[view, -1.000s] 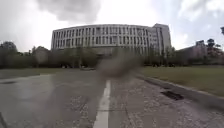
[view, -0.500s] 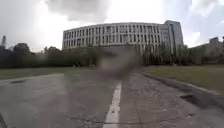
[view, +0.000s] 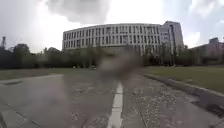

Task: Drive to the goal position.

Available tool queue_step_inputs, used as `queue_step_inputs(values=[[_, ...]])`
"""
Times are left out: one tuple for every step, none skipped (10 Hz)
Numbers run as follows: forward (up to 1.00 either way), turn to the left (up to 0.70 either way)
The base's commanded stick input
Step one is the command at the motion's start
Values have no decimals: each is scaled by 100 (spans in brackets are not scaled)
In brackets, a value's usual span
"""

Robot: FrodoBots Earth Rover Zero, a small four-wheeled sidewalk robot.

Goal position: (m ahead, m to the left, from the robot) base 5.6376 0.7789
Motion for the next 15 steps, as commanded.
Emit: queue_step_inputs(values=[[70,0],[70,0],[70,0],[70,0],[70,0],[70,0],[70,0],[70,0],[70,0],[70,0],[70,0],[70,0],[70,-1],[70,-4],[70,-4]])
